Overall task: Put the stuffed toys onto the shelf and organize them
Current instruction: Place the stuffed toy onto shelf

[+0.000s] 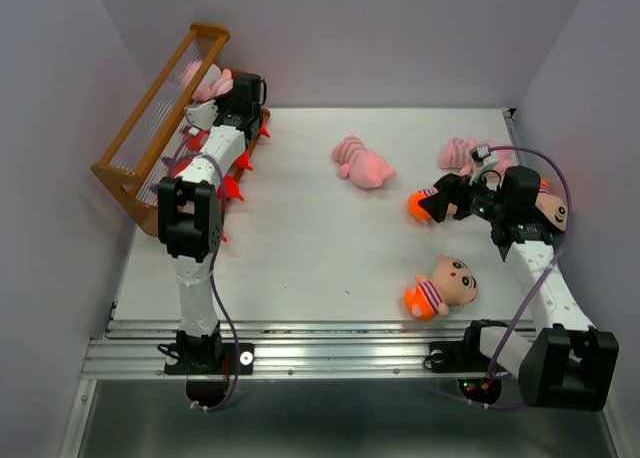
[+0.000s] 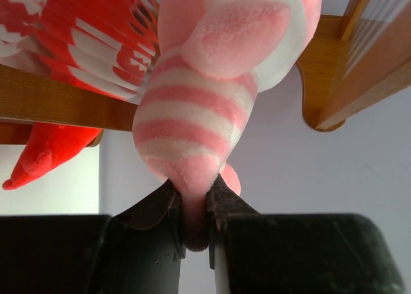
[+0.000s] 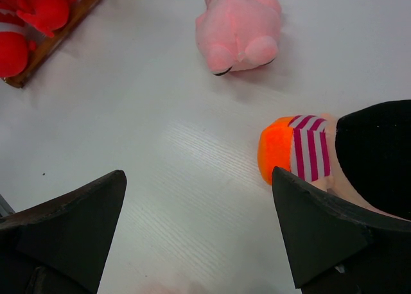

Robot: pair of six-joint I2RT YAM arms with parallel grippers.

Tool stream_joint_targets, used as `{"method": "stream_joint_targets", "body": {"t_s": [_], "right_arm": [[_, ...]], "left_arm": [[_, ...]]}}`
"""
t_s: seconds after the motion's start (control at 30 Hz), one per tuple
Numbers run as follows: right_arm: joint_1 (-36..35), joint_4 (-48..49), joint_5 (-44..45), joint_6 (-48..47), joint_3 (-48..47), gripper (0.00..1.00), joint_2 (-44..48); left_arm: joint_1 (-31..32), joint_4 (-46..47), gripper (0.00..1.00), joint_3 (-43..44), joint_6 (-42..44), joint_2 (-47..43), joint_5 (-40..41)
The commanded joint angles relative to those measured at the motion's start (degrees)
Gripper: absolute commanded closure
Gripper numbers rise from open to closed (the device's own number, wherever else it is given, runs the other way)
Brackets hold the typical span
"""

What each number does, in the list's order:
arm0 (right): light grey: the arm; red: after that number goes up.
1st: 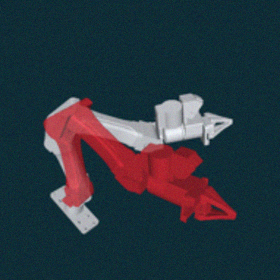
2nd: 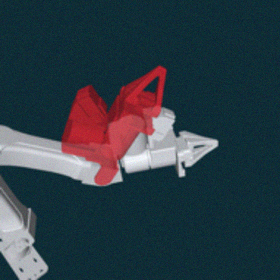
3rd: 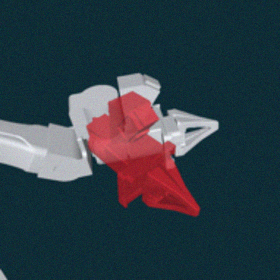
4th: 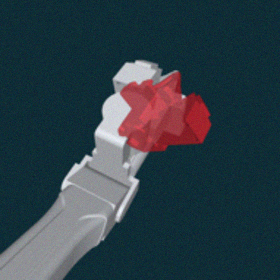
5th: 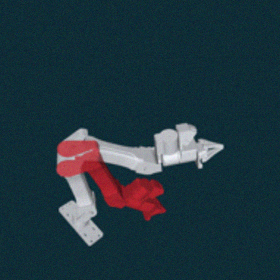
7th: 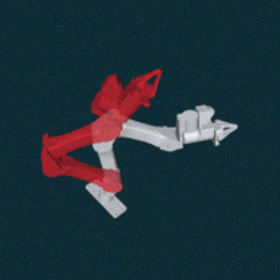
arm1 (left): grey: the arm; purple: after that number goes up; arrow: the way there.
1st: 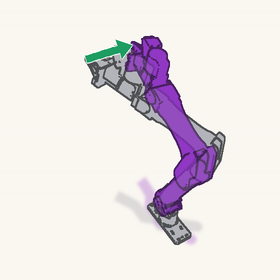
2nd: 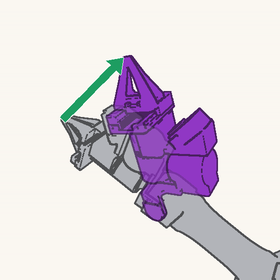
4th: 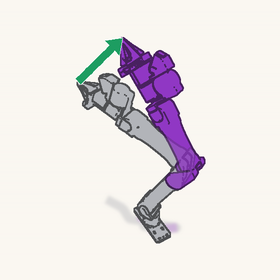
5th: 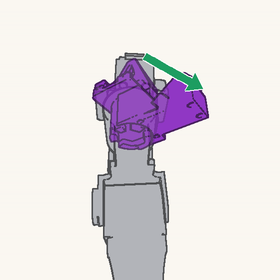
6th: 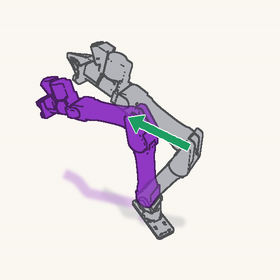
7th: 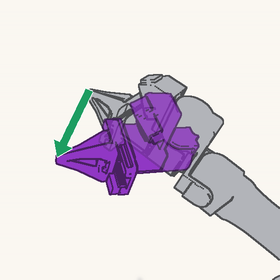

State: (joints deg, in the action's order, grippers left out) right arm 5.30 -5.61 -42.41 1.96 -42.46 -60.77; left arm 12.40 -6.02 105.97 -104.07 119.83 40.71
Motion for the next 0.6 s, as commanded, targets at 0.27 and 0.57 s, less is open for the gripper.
{"method": "stream_joint_targets", "body": {"t_s": [0.27,0.57], "right_arm": [[0.7,1.9,-0.1,-0.2,-2.3,0.00,0.1],[1.2,1.9,-0.1,-0.2,-2.3,0.00,0.0]], "left_arm": [[-0.4,2.6,0.60,-3.1,-0.8,-2.1,-0.4],[-0.4,5.6,0.24,-6.2,3.2,-5.0,-3.1]]}}
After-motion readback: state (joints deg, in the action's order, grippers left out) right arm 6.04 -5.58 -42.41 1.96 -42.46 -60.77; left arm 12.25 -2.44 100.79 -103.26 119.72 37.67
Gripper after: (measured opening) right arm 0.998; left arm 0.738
